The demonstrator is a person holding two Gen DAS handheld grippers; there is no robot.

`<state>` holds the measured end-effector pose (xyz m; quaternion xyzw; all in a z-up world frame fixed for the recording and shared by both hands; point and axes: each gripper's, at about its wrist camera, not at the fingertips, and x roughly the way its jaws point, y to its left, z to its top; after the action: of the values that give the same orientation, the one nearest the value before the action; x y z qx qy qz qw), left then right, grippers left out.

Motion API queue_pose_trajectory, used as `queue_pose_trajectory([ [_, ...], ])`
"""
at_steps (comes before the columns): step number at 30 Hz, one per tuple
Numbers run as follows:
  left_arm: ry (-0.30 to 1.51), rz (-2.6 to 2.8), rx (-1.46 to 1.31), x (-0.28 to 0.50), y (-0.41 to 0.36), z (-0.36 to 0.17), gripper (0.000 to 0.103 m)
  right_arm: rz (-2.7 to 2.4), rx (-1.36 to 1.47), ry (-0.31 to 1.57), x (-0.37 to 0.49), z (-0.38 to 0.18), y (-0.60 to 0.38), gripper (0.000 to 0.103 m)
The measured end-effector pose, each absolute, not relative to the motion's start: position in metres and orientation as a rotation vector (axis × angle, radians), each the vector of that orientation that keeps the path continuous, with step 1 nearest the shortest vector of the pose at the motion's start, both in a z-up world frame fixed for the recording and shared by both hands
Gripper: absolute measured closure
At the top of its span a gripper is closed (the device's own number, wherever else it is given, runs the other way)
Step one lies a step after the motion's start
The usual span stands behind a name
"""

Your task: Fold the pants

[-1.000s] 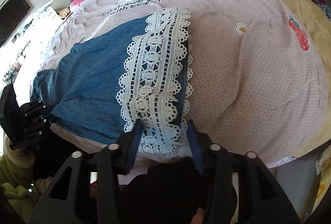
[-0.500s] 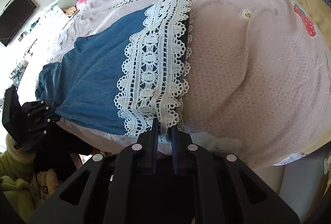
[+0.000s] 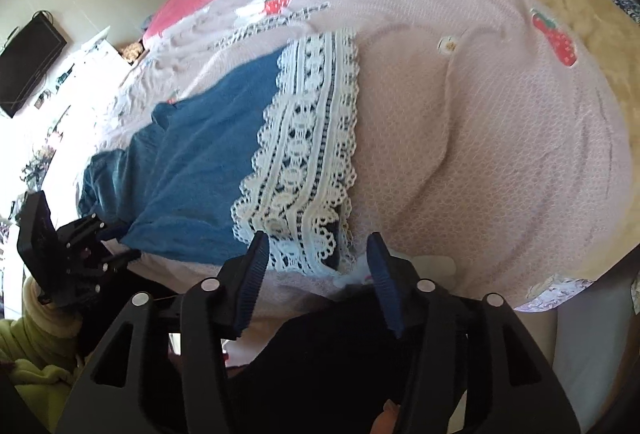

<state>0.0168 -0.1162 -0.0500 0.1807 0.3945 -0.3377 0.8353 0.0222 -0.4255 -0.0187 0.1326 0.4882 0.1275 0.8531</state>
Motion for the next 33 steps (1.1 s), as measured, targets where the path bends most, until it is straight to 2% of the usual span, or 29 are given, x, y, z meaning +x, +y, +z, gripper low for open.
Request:
queue_pose_trajectory([
  [3, 0.805, -0.693, 0.344, 0.013, -0.104, -0.036, 0.057, 0.247, 0.293, 1.004, 0.027, -0.014, -0.426, 0.046],
  [7, 0.757, -0.599, 0.272, 0.012, -0.071, -0.014, 0.043, 0.241, 0.286, 0.953, 0.032, -0.006, -0.415, 0.045],
  [13, 0.745, -0.338, 0.129, 0.03, 0.005, 0.008, 0.024, 0.419, 0.187, 0.85, 0.028, 0.014, -0.362, 0.039],
  [17, 0.787, -0.175, 0.048, 0.049, 0.047, 0.008, 0.018, 0.546, 0.009, 0.841, 0.019, 0.014, -0.307, 0.038],
  [23, 0.951, -0.091, -0.143, 0.081, 0.088, -0.023, 0.017, 0.648, -0.215, 0.906, 0.005, -0.016, -0.243, 0.038],
  [24, 0.967, -0.095, -0.16, 0.084, 0.089, -0.029, 0.021, 0.651, -0.235, 0.916, 0.004, -0.02, -0.239, 0.038],
  [25, 0.978, -0.116, -0.189, 0.088, 0.089, -0.034, 0.043, 0.659, -0.249, 0.925, 0.005, -0.025, -0.234, 0.038],
  [27, 1.001, -0.114, -0.22, 0.093, 0.094, -0.044, 0.062, 0.674, -0.254, 0.934, 0.006, -0.03, -0.224, 0.038],
  [29, 0.994, -0.122, -0.224, 0.096, 0.096, -0.042, 0.07, 0.676, -0.274, 0.954, 0.009, -0.036, -0.216, 0.039],
  [32, 0.963, -0.129, -0.203, 0.099, 0.103, -0.028, 0.072, 0.7, -0.316, 0.998, 0.009, -0.043, -0.201, 0.056],
  [33, 0.952, -0.109, -0.189, 0.098, 0.106, -0.022, 0.072, 0.713, -0.318, 1.001, 0.009, -0.043, -0.198, 0.056],
])
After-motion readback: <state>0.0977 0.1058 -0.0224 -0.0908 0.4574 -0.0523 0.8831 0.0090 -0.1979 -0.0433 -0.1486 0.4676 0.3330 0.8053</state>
